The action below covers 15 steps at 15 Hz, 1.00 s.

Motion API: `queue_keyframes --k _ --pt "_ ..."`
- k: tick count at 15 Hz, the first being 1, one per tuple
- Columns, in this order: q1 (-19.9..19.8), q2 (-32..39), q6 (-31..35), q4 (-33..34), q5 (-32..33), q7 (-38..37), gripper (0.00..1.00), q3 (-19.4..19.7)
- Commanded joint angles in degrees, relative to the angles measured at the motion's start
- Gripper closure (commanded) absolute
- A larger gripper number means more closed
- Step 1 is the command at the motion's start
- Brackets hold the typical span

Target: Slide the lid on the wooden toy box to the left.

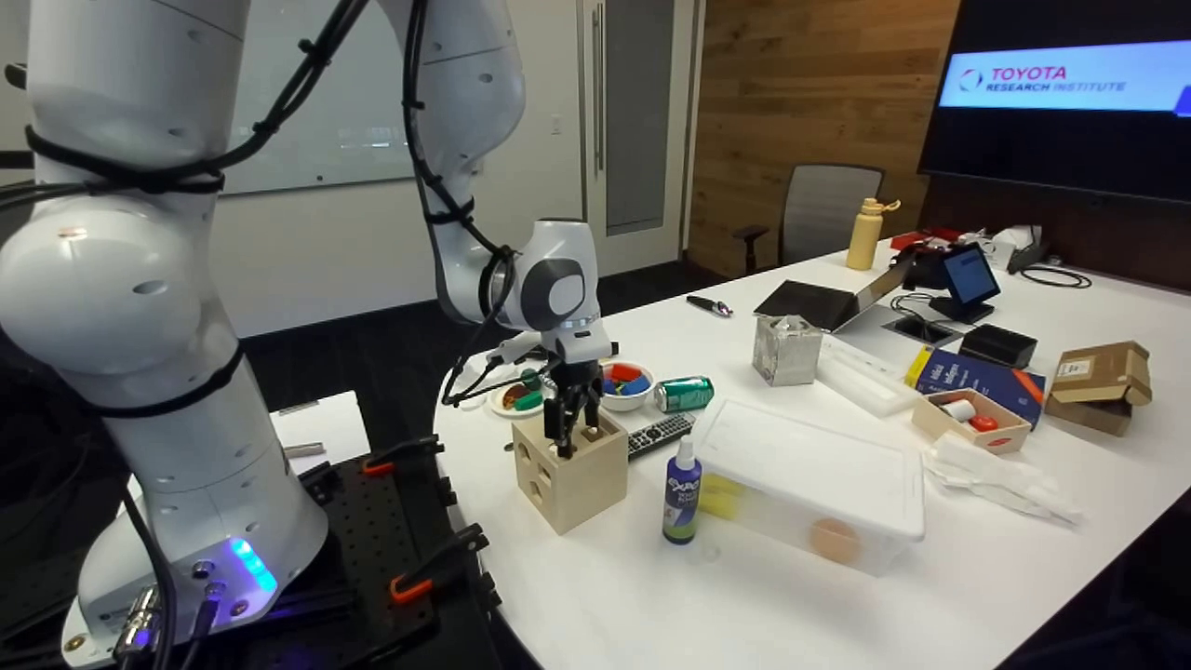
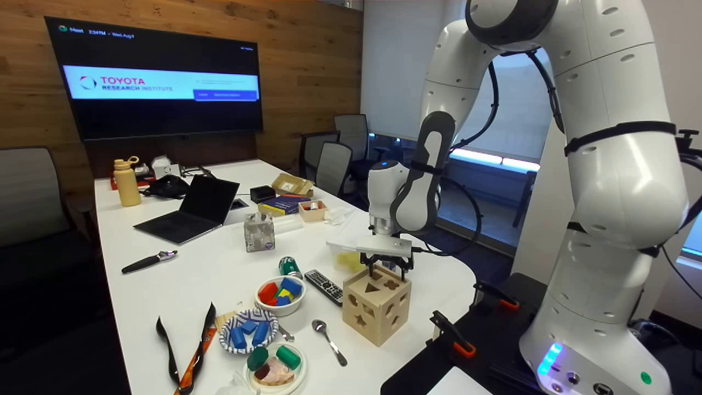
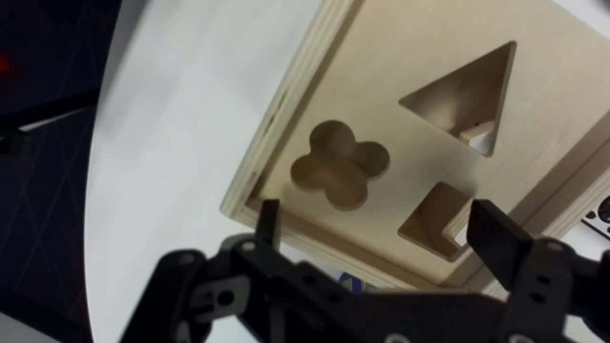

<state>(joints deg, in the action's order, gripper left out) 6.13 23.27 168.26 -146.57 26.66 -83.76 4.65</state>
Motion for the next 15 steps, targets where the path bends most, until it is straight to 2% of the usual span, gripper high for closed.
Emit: queue_keyframes --k 1,3,6,11,12,15 --pt "4.68 -0.15 -0.9 1.03 2.1 -4.0 0.0 4.35" --pt "5.82 0.54 -1.05 1.27 1.38 -3.98 0.0 5.15" --pt "4.73 2.04 -1.33 1.35 -0.74 -1.82 0.0 3.09" --pt "5.02 3.35 -1.53 1.96 -0.81 -1.82 0.0 2.84" --pt "7.76 3.47 -0.75 1.6 -5.39 1.73 0.0 4.71" --pt "8.11 2.86 -0.39 1.27 -10.98 5.88 0.0 3.83"
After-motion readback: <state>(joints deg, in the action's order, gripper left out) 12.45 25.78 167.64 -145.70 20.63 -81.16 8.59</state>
